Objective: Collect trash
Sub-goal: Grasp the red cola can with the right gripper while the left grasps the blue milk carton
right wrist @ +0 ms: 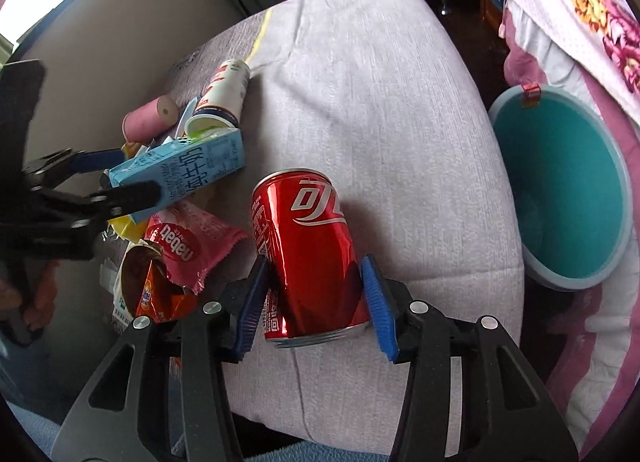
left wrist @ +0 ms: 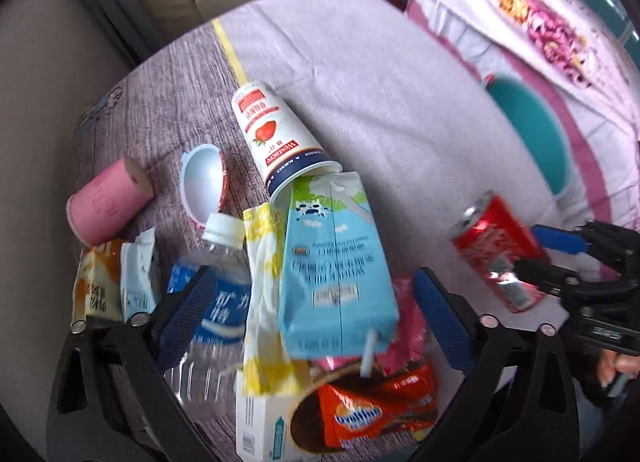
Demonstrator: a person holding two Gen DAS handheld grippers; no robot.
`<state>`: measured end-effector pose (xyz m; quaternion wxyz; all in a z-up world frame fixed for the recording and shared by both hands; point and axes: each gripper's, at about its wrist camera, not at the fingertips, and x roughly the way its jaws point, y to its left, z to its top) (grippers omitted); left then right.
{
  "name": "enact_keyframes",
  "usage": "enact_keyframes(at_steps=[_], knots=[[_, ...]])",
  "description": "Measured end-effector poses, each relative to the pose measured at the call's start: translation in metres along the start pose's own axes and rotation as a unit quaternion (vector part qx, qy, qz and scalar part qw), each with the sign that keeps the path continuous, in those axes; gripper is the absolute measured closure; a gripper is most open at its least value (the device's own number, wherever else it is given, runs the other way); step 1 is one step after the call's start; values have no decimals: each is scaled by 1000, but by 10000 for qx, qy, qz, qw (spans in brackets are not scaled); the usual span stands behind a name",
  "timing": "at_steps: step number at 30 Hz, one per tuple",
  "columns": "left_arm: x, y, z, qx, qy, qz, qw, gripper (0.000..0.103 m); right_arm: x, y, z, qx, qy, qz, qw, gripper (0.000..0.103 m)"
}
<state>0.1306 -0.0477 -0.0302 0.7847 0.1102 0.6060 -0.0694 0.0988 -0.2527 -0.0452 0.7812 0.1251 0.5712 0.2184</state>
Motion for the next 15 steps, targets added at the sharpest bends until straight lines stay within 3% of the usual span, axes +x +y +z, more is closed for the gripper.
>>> enact_keyframes(at_steps=[2,4,12,15], knots=[[14,0,5,-60,204,-140,9997,41,3,-2,3,-24,92,25,10000,57],[23,4,2,-168,308,-353,9988,52,6,-1,6,-85,161,9,9998,55],[25,8,-8,-243,226,-649,9973,53,30,8,27,-374,385,59,9985,41],[25,7,-7,-287,161,-659,9973,53,40,9,27,-384,471,214,9979,40]])
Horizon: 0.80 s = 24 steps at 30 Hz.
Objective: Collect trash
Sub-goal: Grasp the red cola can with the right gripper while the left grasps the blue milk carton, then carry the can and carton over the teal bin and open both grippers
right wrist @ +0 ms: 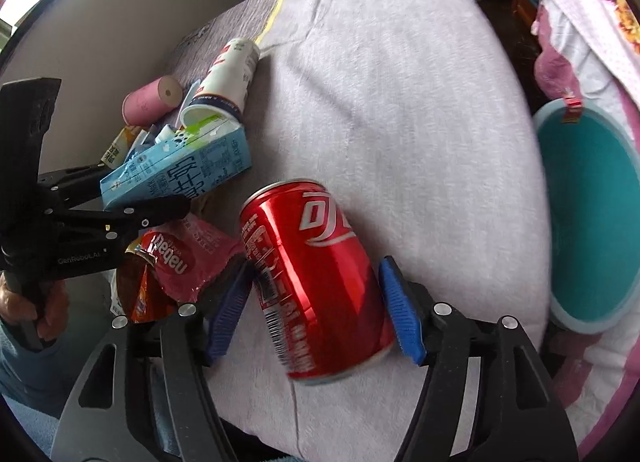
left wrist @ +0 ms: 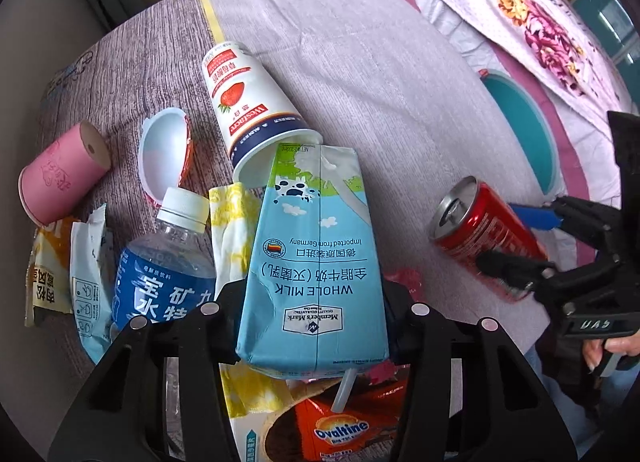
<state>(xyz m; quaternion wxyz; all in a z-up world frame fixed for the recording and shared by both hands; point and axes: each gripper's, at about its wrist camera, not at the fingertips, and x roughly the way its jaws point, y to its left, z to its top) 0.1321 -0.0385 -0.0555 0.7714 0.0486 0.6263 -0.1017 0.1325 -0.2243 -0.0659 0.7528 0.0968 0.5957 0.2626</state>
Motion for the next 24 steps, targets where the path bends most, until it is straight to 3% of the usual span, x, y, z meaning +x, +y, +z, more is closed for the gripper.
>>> enact_keyframes(at_steps=[2,3,7,15,20,24], knots=[[-2,-2,0,-31,-77,-6,10000,53,5,2,-2,-66,57,44,10000,45],[-4,-3,-1,-47,-115,-15,9999,53,6,5,-4,-131,80,74,9999,59],[-15,-2,-3,-147,-321,-113,9993,53,-8,0,-9,9,-141,153,9998,59],[-48,-13,-3,-131,-734,-403,9964,53,-63,-48,-17,837,-983,218,9914,59],[-66,-38,11,-14,-972,-606,9934,53,-98,-80,-25,1287,-1465,166,9807,59],[-52,-76,25,214,-921,-613,9936,53,-125,-118,-34,1732,-1808,28,9681,59]])
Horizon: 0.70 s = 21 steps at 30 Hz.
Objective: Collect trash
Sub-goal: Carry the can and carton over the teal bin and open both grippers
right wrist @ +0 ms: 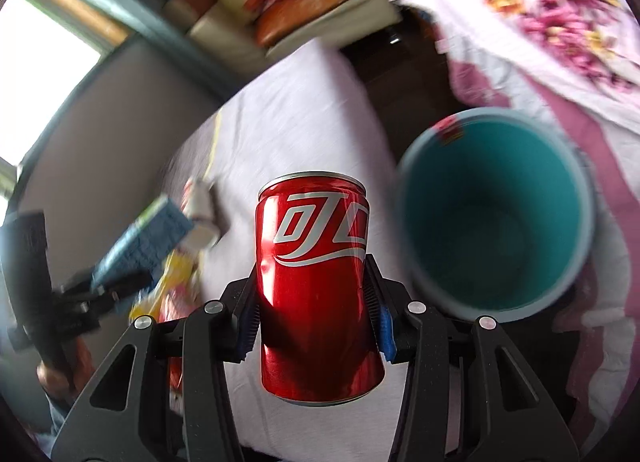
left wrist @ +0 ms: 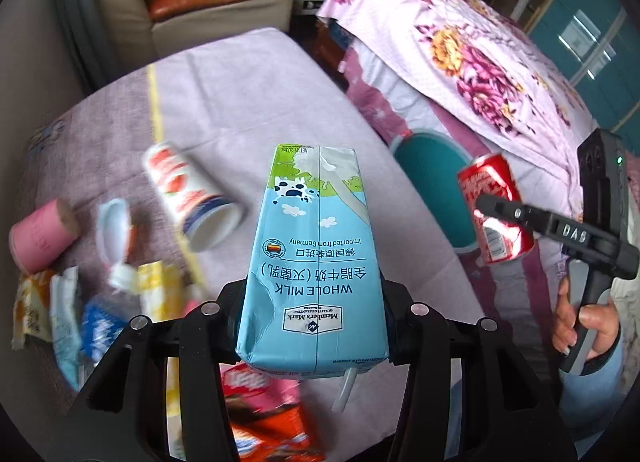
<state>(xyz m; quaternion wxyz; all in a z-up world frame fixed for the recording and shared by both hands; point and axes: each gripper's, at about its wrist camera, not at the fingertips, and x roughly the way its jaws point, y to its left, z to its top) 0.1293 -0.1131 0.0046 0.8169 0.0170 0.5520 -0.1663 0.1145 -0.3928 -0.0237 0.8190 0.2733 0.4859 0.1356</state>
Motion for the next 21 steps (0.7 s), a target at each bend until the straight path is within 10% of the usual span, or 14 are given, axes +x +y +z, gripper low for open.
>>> enact_keyframes(at_steps=[21], knots=[[172,-175,66,1326,1120,-345,9842,53,-39,-140,28,1246,-561,-904,9865,58]])
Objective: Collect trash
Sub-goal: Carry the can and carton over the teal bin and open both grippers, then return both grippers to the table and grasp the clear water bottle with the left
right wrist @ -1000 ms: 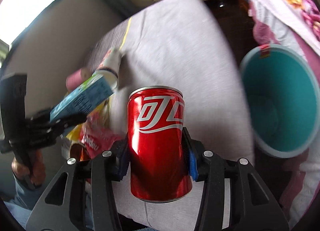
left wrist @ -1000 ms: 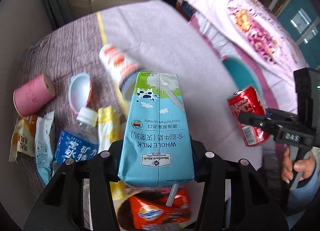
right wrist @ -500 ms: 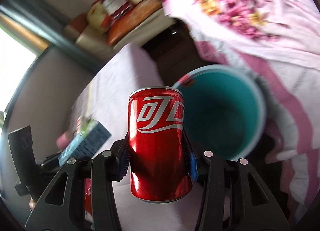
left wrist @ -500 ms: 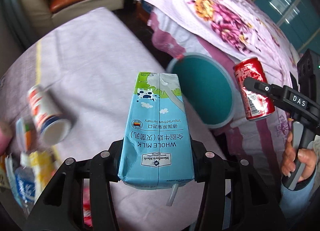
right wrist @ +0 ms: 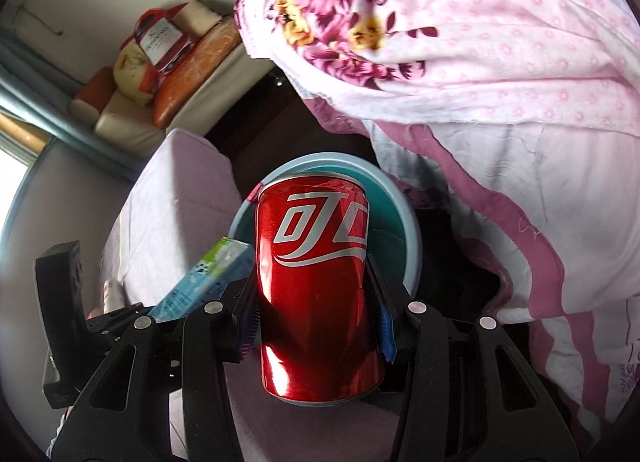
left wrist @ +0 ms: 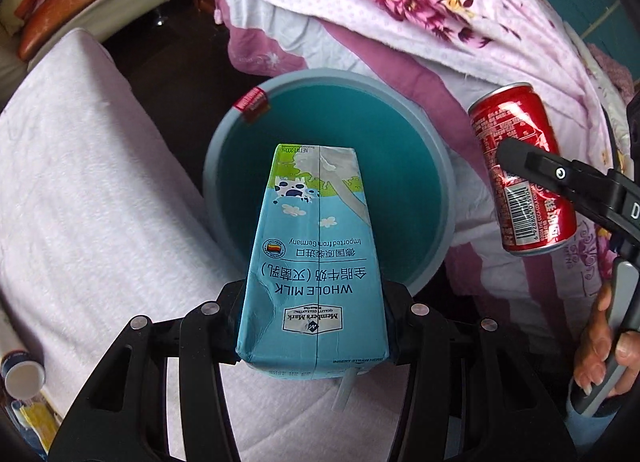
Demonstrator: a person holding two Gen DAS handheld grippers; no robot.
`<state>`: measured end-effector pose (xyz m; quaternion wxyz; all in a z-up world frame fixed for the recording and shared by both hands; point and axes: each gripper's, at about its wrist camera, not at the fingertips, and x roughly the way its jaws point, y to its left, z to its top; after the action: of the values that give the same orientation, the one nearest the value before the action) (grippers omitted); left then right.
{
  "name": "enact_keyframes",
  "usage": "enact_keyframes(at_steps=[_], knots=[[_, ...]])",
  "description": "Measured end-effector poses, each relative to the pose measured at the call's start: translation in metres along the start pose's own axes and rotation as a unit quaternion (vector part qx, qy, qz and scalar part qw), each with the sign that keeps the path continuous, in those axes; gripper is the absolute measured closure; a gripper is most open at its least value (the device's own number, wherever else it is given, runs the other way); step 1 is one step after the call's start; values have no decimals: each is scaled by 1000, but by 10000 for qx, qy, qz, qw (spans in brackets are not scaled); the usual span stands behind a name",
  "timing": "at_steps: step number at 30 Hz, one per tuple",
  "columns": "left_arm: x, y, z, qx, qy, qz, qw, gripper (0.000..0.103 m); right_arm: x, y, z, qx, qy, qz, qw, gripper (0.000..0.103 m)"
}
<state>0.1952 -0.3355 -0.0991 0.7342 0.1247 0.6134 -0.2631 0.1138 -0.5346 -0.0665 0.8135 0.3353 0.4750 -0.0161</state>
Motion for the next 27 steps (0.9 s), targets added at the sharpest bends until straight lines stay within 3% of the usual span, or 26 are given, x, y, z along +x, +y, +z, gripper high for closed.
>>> enact_keyframes(at_steps=[3,7,24,27], knots=[[6,-3,3,35,34,45,10000,48,6,-1,2,-12,51,-34,10000,58],[1,-2,5,1,-110,101,9999,21,11,-1,3,12,106,-30,9999,58],[-43,34,-22,-397,-406,-124,9983,15,25,35,-9,-302,410,-116,9986,56],[-49,45,-29,-500,-456,-124,9976,14,27,46,-13,-366,427,-141,9983,40]])
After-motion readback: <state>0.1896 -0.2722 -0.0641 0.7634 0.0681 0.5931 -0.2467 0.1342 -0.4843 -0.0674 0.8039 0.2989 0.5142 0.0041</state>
